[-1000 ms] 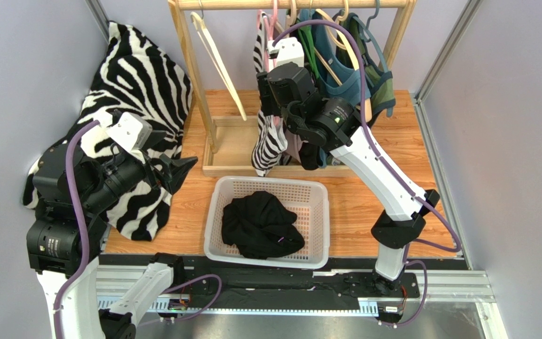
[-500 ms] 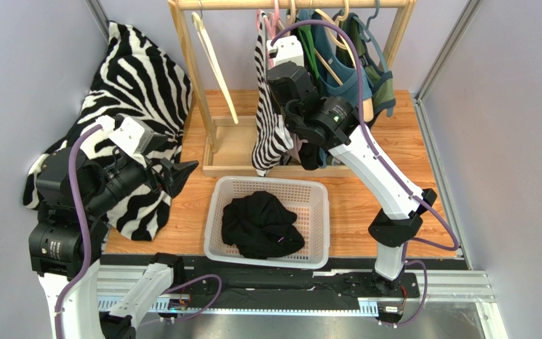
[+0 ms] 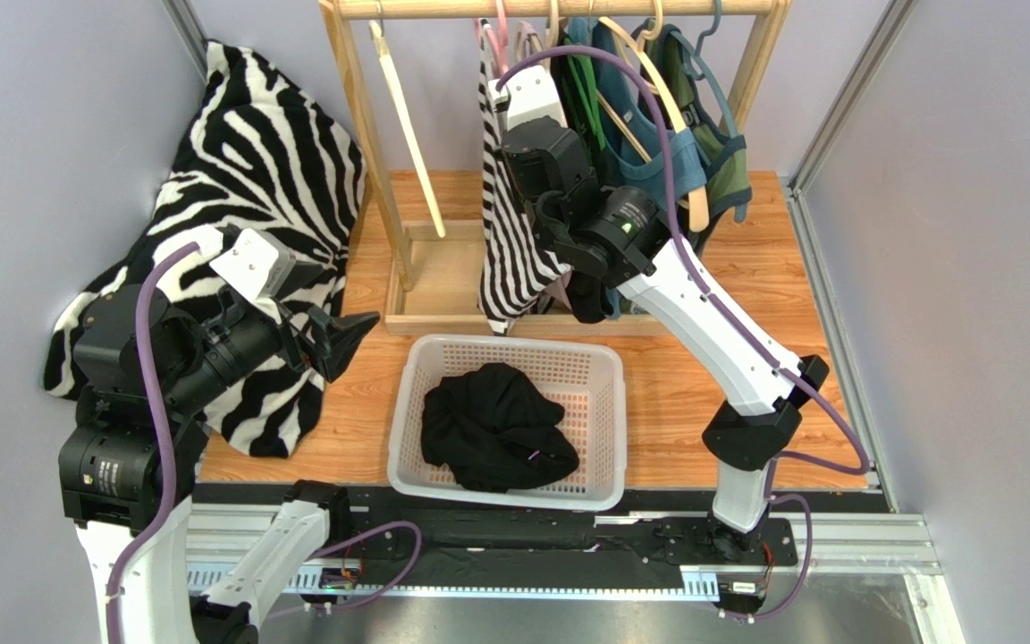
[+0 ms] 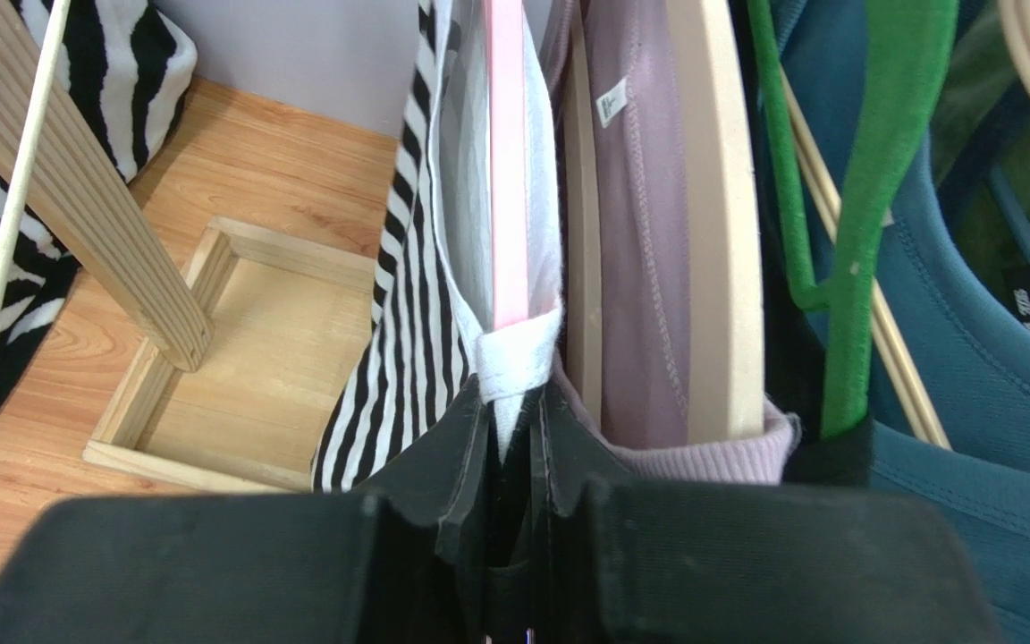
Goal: Remove the tank top from the hanger
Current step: Pick up the hanger from the clothesline.
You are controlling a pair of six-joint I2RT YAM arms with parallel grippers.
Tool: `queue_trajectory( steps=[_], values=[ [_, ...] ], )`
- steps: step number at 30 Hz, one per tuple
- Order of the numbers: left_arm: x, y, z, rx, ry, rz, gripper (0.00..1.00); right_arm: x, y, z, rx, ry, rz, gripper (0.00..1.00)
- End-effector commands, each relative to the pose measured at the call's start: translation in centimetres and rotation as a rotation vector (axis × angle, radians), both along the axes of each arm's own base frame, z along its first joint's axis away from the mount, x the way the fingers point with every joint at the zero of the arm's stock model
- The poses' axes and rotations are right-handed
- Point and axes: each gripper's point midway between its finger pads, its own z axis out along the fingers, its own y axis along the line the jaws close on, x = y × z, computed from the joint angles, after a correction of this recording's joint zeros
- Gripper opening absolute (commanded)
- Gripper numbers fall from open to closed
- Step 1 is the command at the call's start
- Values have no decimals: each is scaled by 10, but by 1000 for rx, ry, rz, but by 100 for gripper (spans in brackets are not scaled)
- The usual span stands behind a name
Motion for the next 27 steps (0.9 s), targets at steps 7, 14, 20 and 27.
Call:
queue_trajectory(
  steps=[7,14,20,27],
  values=[
    [-2,1,1,11,-35,-2,98,-9,-12,95,221,-273,36,0],
    [2,1,-6,10,-17,0,99,-29,-24,95,327,-331,82,0],
    [3,0,-6,8,-9,1,99,-36,-15,59,346,-274,146,0],
    [4,3,-3,12,-7,16,99,-53,-7,39,364,-225,246,0]
  ],
)
